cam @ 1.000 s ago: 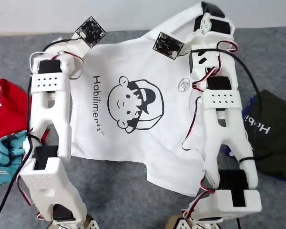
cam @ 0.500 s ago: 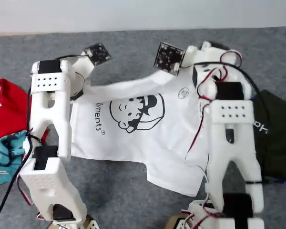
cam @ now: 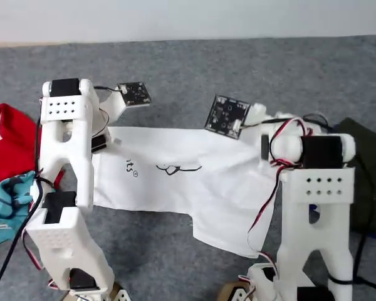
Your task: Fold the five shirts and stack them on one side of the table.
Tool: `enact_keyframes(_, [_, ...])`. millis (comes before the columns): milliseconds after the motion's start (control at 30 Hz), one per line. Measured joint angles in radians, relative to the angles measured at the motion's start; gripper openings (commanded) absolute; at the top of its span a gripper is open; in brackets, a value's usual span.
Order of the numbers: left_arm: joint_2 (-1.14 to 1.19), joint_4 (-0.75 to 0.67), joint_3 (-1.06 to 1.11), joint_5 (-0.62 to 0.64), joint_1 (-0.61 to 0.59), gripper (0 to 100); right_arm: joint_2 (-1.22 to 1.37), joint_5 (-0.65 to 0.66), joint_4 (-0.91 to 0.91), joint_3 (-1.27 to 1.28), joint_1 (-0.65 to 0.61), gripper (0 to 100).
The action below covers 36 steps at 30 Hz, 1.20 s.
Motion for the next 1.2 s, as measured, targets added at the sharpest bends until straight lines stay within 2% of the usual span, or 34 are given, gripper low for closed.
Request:
enact_keyframes(100, [0.000,0.000,0.041,-0.038,0.000,1,-0.008,-0.080,0.086,0.011,-0.037,1.1])
enact_keyframes(467, [0.003,0.000,0.166,-0.126,0.000,1,-0.138,-0.209,0.091,0.430,-0.161,1.1])
enact_keyframes(600, [0.003,0.000,0.172,-0.140,0.000,2,-0.195,-0.221,0.089,0.549,-0.166,1.1])
enact_keyframes(733, [0.003,0.000,0.172,-0.140,0.000,8,-0.227,-0.224,0.086,0.603,-0.167,1.1])
enact_keyframes(967, [0.003,0.000,0.172,-0.140,0.000,9,-0.232,-0.226,0.086,0.660,-0.167,1.7])
enact_keyframes(1200, [0.003,0.000,0.172,-0.127,-0.015,19,-0.242,-0.244,0.086,0.680,-0.167,18.8])
